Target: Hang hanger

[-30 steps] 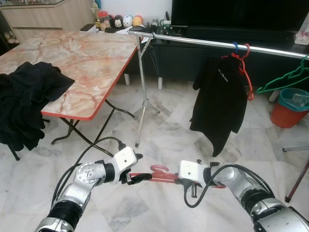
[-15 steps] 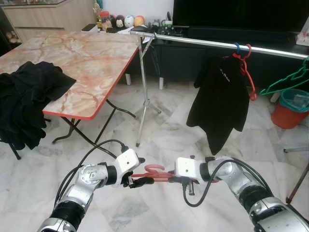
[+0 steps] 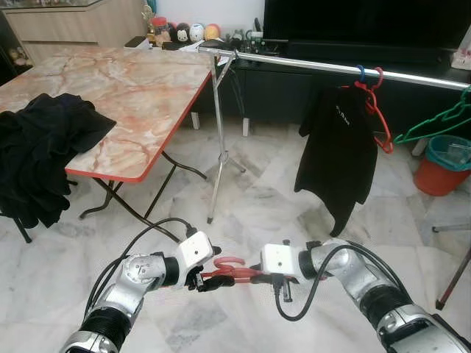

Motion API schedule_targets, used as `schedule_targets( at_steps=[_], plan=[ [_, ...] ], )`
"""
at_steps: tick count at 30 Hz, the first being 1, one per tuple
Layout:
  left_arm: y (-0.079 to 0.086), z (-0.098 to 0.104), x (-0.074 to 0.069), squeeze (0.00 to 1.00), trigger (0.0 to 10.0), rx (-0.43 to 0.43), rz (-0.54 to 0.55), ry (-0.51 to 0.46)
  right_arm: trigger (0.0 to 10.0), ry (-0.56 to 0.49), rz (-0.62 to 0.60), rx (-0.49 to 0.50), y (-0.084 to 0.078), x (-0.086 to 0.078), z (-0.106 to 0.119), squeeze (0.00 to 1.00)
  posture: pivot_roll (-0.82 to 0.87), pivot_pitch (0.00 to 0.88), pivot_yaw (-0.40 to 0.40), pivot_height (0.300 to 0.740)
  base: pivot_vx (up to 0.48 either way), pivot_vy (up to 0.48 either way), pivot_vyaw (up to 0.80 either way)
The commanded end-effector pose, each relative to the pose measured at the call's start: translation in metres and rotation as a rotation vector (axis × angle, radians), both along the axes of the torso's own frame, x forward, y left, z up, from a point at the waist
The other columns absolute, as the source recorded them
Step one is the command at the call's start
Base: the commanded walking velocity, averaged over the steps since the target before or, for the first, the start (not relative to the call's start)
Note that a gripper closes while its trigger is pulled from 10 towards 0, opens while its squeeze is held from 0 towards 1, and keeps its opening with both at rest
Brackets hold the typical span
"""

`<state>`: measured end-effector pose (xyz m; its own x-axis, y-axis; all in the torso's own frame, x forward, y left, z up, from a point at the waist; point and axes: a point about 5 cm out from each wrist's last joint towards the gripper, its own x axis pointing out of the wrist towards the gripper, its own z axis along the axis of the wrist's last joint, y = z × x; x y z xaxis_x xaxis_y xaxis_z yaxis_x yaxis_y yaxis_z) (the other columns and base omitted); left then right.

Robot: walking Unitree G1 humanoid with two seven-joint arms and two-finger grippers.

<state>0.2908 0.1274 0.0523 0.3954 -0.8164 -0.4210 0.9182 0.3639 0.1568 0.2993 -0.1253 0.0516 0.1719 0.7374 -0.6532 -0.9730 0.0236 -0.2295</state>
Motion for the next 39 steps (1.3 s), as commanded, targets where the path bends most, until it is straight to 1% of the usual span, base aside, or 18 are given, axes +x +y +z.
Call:
schedule_targets(
  at_steps=[1, 2, 3, 4, 6, 7, 8, 11, 17, 20, 28, 39],
  plan=[
    [-0.0007, -0.0014, 0.0006, 0.00, 5.4, 0.019, -0.012, 0.000, 10.0, -0.021, 0.013, 0.013, 0.0048, 0.0022, 0.0050, 0.00, 0.03, 0.000, 0.035, 0.740, 0.000, 0.000, 0.00],
    [-0.0007, -0.0017, 0.0006, 0.00, 5.4, 0.020, -0.011, 0.001, 10.0, -0.023, 0.012, 0.015, 0.0049, 0.0024, 0.0052, 0.00, 0.03, 0.000, 0.035, 0.740, 0.000, 0.000, 0.00],
    [-0.0006, -0.0029, 0.0004, 0.00, 6.2, 0.023, -0.010, 0.003, 10.0, -0.022, 0.012, 0.015, 0.0050, 0.0025, 0.0054, 0.00, 0.02, 0.000, 0.035, 0.740, 0.000, 0.000, 0.00],
    [-0.0002, -0.0045, -0.0002, 0.00, 5.6, 0.027, -0.007, 0.006, 10.0, -0.021, 0.014, 0.013, 0.0054, 0.0022, 0.0052, 0.00, 0.02, 0.000, 0.035, 0.740, 0.000, 0.000, 0.00],
    [-0.0002, -0.0054, -0.0004, 0.00, 3.6, 0.027, -0.007, 0.008, 10.0, -0.021, 0.014, 0.013, 0.0057, 0.0024, 0.0058, 0.00, 0.02, 0.000, 0.035, 0.740, 0.000, 0.000, 0.00],
    [-0.0003, -0.0054, -0.0005, 0.00, 0.2, 0.026, -0.008, 0.009, 10.0, -0.021, 0.015, 0.012, 0.0056, 0.0024, 0.0061, 0.00, 0.02, 0.000, 0.035, 0.740, 0.000, 0.000, 0.00],
    [-0.0005, -0.0060, -0.0007, 0.00, 0.0, 0.025, -0.008, 0.011, 10.0, -0.023, 0.013, 0.011, 0.0050, 0.0025, 0.0058, 0.00, 0.02, 0.000, 0.036, 0.740, 0.000, 0.000, 0.00],
    [-0.0008, -0.0066, -0.0008, 0.00, 0.0, 0.035, -0.014, 0.007, 10.0, -0.035, -0.001, 0.003, 0.0029, 0.0044, 0.0055, 0.00, 0.02, 0.000, 0.036, 0.740, 0.000, 0.000, 0.00],
    [-0.0018, -0.0059, 0.0002, 0.00, 0.0, 0.027, -0.009, 0.005, 10.0, -0.041, -0.005, 0.005, 0.0035, 0.0059, 0.0070, 0.00, 0.02, 0.000, 0.033, 0.740, 0.000, 0.000, 0.00],
    [-0.0018, -0.0074, -0.0002, 0.00, 0.0, 0.041, -0.013, -0.003, 10.0, -0.037, -0.006, -0.002, 0.0042, 0.0039, 0.0037, 0.00, 0.02, 0.000, 0.032, 0.740, 0.000, 0.000, 0.00],
    [0.0003, -0.0064, 0.0010, 0.00, 0.0, 0.036, -0.007, -0.008, 10.0, -0.033, -0.010, 0.006, 0.0034, 0.0025, 0.0025, 0.00, 0.02, 0.000, 0.031, 0.740, 0.000, 0.000, 0.00],
    [0.0005, -0.0051, 0.0023, 0.00, 0.0, 0.033, -0.011, -0.017, 10.0, -0.039, -0.034, 0.010, 0.0010, 0.0068, 0.0056, 0.00, 0.02, 0.000, 0.029, 0.740, 0.000, 0.000, 0.00]
  ],
)
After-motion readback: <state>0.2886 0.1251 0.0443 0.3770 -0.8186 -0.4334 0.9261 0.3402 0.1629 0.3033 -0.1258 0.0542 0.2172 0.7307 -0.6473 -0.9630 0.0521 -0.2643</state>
